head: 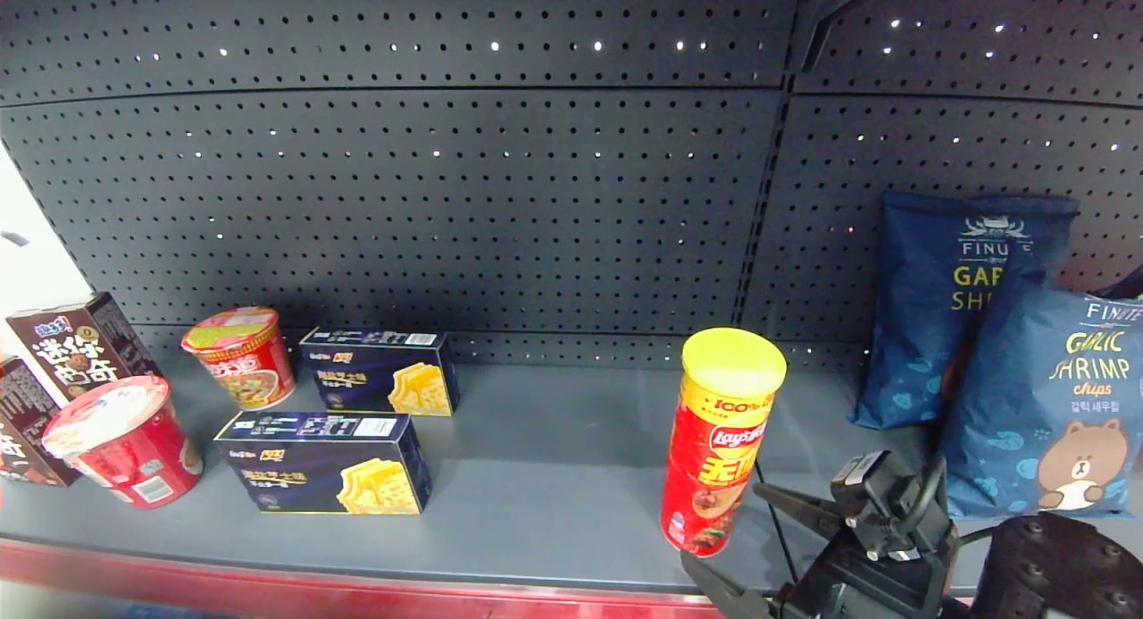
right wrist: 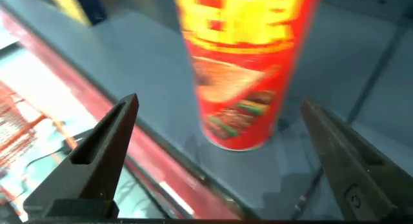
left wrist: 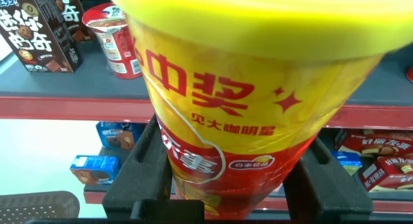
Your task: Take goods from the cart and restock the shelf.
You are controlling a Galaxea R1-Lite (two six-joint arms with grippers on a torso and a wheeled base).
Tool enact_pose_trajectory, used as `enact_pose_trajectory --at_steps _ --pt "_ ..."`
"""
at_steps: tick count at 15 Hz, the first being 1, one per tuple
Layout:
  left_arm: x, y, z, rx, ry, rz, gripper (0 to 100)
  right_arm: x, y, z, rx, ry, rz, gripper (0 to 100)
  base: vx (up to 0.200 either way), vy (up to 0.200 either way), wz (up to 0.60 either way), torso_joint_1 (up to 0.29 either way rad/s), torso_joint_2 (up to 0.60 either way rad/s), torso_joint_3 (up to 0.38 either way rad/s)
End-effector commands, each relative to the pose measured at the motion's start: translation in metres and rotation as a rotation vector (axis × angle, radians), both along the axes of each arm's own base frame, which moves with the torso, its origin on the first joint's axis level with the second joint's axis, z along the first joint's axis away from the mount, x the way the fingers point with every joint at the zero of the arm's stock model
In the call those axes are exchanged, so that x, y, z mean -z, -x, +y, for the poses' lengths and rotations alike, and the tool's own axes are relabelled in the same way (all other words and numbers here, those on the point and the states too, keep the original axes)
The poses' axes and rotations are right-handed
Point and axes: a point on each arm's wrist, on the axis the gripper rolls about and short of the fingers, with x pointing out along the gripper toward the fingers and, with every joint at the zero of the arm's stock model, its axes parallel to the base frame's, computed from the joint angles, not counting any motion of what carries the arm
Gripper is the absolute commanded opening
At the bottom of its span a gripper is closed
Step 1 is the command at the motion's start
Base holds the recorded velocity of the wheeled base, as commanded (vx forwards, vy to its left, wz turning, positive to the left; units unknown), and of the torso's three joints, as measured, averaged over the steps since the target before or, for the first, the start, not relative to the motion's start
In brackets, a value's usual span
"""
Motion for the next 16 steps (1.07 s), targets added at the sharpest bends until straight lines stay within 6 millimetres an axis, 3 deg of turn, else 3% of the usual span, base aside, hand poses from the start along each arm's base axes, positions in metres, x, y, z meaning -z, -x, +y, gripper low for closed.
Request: enact_pose_trajectory --at_steps 1,12,16 --pt "0.000 0.000 0.000 -0.001 0.000 0.000 0 -0.001 0.004 0.002 -0.027 -0.012 -0.007 100 0.000 0.000 0.00 0.000 0.00 0.000" --pt "0.003 -0.002 0.000 -0.002 -0.001 0.012 0 0.006 0.028 -0.004 -0.195 -0.009 0.018 100 0.000 0.000 0.00 0.000 0.00 0.000" --pt "0.006 -0.003 0.000 -0.002 0.000 0.023 0 0.007 0.012 -0.016 -0.095 0.000 0.011 100 0.000 0.000 0.00 0.000 0.00 0.000"
